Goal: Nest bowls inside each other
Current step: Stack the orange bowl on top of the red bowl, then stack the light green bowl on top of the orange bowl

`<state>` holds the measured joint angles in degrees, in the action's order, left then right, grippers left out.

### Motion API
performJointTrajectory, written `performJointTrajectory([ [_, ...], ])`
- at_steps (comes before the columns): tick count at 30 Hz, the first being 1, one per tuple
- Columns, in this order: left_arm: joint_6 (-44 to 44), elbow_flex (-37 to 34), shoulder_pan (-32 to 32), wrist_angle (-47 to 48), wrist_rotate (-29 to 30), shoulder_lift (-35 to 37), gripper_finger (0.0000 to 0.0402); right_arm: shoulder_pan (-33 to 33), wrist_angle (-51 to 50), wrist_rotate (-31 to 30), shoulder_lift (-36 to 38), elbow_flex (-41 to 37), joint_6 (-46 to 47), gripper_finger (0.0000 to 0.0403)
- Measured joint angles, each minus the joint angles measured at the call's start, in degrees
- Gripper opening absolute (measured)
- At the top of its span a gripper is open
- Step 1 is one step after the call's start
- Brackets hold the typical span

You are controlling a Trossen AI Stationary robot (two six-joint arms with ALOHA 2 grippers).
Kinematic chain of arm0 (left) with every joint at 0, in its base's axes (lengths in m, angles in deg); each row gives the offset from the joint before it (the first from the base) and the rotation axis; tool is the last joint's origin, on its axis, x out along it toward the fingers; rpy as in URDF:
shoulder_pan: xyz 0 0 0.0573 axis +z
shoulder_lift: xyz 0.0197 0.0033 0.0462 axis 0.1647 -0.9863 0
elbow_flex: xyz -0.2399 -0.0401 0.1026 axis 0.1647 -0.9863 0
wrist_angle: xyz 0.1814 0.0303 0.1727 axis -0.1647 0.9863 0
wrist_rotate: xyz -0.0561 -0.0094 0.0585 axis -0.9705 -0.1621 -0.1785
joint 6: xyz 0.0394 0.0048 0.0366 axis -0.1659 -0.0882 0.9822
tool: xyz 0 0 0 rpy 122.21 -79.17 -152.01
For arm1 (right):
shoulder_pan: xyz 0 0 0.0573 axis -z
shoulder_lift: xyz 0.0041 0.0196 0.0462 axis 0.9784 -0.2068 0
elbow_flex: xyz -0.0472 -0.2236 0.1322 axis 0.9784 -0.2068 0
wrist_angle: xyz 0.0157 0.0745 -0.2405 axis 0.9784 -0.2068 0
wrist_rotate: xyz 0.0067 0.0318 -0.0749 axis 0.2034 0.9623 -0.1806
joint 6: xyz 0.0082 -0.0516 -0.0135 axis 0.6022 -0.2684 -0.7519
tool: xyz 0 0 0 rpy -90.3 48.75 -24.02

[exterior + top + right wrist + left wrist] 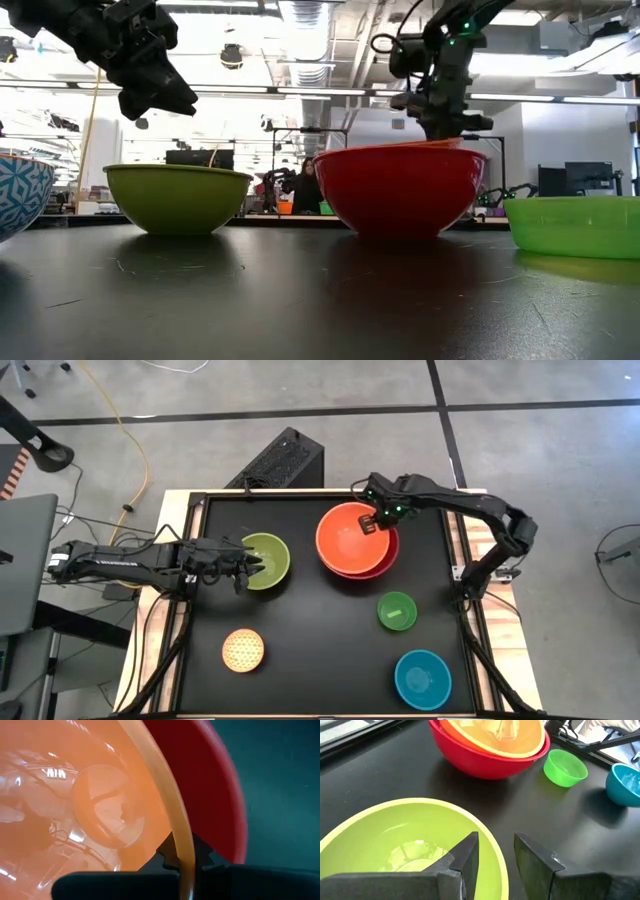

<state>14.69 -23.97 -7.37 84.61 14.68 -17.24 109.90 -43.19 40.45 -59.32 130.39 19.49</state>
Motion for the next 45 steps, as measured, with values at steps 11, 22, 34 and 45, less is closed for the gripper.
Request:
performJointTrajectory([
  [11,-1.3,0.0,0.0,0.6,0.0,0.0,0.0112,0.8,-0.7,-0.4,-3.7,0.0,-2.3,0.0020],
  [22,-1.3,0.0,0.0,0.6,0.0,0.0,0.0112,-0.7,-1.5,-1.7,-2.1,0.0,-2.1,0.0102],
  [34,-0.4,0.0,0.0,0.8,-0.1,0.0,0.0112,-0.7,-4.3,-2.6,4.4,0.0,1.1,0.0172],
  [45,-0.8,0.0,0.0,0.9,-0.1,0.0,0.0112,-14.8,20.4,-4.9,8.5,0.0,13.3,0.0175],
])
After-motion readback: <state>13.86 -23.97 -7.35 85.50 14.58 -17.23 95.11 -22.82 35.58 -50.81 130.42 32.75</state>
